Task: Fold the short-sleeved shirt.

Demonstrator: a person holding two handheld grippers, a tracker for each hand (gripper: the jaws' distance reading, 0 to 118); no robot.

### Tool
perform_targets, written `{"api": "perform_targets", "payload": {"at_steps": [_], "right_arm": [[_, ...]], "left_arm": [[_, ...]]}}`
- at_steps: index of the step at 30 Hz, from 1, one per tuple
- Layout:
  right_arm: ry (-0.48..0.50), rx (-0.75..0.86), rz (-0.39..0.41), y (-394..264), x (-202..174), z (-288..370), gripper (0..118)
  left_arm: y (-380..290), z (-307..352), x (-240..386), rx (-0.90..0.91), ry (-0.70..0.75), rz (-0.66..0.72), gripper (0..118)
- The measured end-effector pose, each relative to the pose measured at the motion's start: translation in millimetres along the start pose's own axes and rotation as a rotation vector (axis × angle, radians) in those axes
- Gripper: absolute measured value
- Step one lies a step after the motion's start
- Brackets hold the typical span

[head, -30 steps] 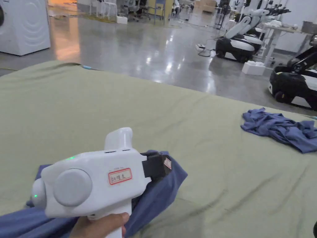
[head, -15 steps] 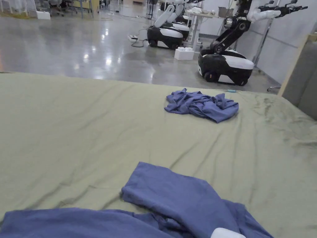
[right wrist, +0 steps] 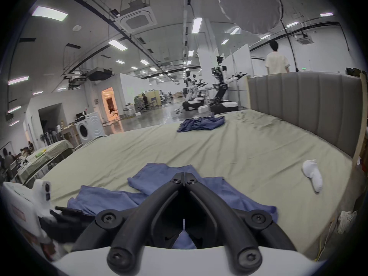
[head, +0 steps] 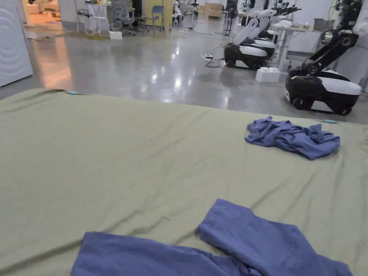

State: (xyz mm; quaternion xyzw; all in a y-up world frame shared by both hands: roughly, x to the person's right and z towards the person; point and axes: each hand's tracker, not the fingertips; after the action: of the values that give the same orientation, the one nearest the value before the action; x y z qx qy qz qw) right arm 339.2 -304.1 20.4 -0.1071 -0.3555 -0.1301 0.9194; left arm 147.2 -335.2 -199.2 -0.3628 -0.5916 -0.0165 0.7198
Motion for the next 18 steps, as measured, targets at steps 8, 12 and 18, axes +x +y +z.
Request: {"api": "perform_targets", "payload": {"at_steps": [8,12,18], "right_arm": [[0.07,-0.079,0.032,-8.5,-22.8,-18.3,2],[0.056,-0.088,0.038,-5.0,-23.9,-24.9,2],[0.016,-0.087,0.052,1.7,-20.2,-31.7,2]], "left_arm": [[-10.3,68.3,-103.8,0.044,0.378,0.253,0],[30.5,67.5,-152.4,0.104,0.458,0.201,0],[84.4,24.9,-229.0,-0.008,0.381,0.255,77]]}}
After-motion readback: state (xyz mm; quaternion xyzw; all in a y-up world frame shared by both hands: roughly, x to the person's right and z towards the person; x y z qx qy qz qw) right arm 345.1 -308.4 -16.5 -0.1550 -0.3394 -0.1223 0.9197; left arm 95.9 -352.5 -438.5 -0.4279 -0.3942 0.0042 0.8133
